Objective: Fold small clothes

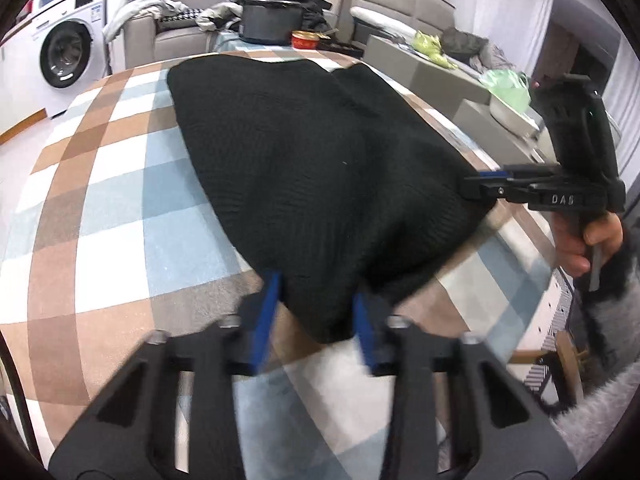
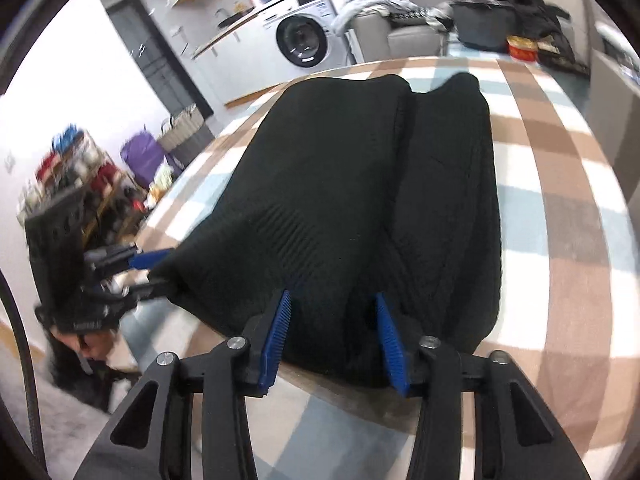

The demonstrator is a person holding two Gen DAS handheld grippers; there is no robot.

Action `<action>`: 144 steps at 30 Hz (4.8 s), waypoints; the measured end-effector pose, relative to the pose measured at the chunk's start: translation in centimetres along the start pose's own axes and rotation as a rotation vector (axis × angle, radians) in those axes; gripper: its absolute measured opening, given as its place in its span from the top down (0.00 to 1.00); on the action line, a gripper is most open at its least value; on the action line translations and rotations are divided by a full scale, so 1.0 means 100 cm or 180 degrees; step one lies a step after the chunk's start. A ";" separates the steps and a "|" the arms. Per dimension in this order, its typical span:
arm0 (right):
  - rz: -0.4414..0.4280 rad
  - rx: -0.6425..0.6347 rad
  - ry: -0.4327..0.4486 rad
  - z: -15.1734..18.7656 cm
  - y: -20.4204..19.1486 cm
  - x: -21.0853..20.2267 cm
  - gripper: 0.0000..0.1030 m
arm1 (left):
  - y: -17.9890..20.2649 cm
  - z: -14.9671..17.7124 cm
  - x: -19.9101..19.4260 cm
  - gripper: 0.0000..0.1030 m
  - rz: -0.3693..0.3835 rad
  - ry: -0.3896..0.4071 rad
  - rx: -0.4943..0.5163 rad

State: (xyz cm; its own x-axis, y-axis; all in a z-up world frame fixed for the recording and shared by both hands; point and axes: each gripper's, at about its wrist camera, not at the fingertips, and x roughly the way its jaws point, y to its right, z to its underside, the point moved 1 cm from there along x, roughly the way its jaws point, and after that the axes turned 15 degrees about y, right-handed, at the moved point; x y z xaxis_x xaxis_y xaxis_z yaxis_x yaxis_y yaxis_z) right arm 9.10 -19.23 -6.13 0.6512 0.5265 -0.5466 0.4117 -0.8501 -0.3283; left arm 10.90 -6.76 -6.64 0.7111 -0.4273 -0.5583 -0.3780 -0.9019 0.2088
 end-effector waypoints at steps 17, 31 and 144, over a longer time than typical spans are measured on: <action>-0.0326 0.0140 0.0155 0.006 0.002 -0.024 0.59 | -0.035 0.009 -0.043 0.63 0.0183 0.0031 -0.0448; -0.0147 0.0028 -0.0151 0.015 0.002 -0.008 0.94 | -0.027 0.009 0.002 0.52 0.0018 -0.0262 -0.0483; 0.0961 0.0823 0.0063 0.014 0.057 -0.042 0.94 | 0.058 -0.043 0.082 0.34 0.0510 -0.0107 0.0035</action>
State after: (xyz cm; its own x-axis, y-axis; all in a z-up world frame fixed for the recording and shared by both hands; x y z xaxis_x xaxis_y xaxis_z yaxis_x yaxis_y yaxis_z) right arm 7.85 -26.27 -6.74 0.7317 0.2504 -0.6340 0.0274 -0.9401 -0.3397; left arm 17.12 -15.74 -6.59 0.6209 -0.5632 -0.5453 -0.4918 -0.8215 0.2886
